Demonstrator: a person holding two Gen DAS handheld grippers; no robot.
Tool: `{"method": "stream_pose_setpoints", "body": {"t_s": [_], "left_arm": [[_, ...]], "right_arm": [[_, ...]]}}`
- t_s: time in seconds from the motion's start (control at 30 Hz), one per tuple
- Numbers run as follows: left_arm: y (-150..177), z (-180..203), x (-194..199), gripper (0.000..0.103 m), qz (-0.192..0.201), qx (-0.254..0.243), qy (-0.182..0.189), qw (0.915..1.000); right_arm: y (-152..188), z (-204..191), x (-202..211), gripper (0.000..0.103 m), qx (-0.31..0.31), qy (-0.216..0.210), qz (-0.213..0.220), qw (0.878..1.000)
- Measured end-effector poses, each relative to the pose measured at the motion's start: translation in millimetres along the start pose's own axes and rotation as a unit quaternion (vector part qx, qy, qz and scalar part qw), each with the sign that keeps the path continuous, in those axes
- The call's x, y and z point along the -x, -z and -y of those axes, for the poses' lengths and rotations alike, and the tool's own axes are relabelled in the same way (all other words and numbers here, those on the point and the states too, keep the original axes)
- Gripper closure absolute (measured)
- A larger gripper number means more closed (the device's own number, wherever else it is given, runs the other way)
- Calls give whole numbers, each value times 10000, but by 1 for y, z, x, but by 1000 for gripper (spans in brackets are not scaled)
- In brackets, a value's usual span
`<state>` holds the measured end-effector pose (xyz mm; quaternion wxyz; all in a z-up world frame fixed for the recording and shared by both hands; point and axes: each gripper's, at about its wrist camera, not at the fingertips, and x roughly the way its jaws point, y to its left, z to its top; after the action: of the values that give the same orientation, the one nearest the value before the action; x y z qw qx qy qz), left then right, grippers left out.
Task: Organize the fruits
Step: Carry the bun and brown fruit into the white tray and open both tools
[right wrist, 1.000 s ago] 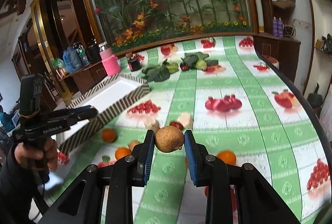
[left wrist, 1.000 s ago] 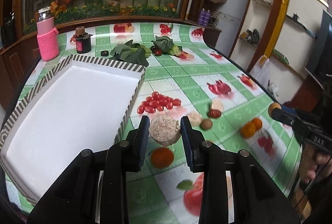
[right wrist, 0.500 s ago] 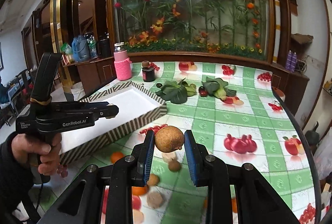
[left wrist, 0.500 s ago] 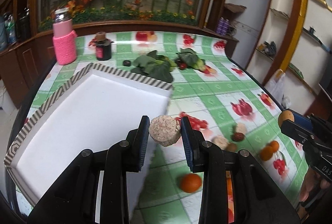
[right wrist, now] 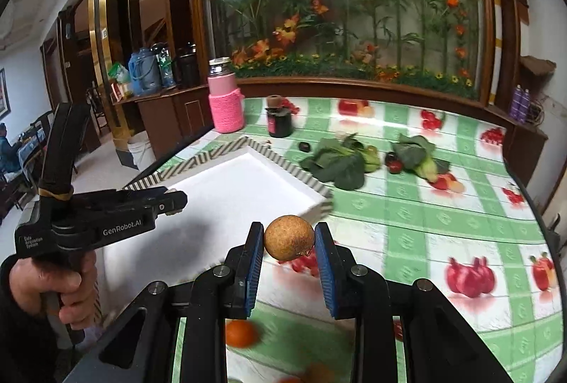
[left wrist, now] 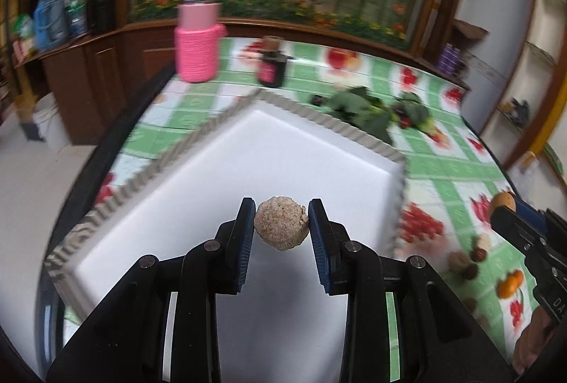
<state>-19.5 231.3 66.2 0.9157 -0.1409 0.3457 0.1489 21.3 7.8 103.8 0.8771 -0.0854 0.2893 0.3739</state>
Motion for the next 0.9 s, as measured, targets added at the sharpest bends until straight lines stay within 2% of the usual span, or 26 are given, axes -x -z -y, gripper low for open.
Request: {"method": "stream_pose_setpoints", "body": {"t_s": [0.1, 0.27, 0.37, 0.53, 0.6, 0.77, 0.9], "left_arm": [[-3, -28, 0, 73, 9, 315, -337, 9989], [-1, -51, -8, 73, -154, 572, -570, 9966], [2, -52, -12, 73, -233, 523, -627, 9964], [7, -43, -24, 73, -424, 287, -740, 9959], [8, -41, -28, 73, -525, 228, -814, 9950], [8, -41, -26, 73, -474, 193, -888, 9947], [8, -41, -27, 73, -491, 184, -907, 9945]], "right_arm": [[-7, -11, -14, 75, -73, -75, 9, 9999], [-21, -27, -42, 75, -249, -311, -93, 9992], [-24, -37, -62, 75, -357, -469, -226, 9980], [-16, -46, -82, 75, -408, -1001, -385, 9934], [-11, -50, -88, 75, -321, -1048, -508, 9927], [-2, -45, -104, 75, -455, -1298, -938, 9860], [3, -42, -110, 75, -445, -1217, -1089, 9856]]}}
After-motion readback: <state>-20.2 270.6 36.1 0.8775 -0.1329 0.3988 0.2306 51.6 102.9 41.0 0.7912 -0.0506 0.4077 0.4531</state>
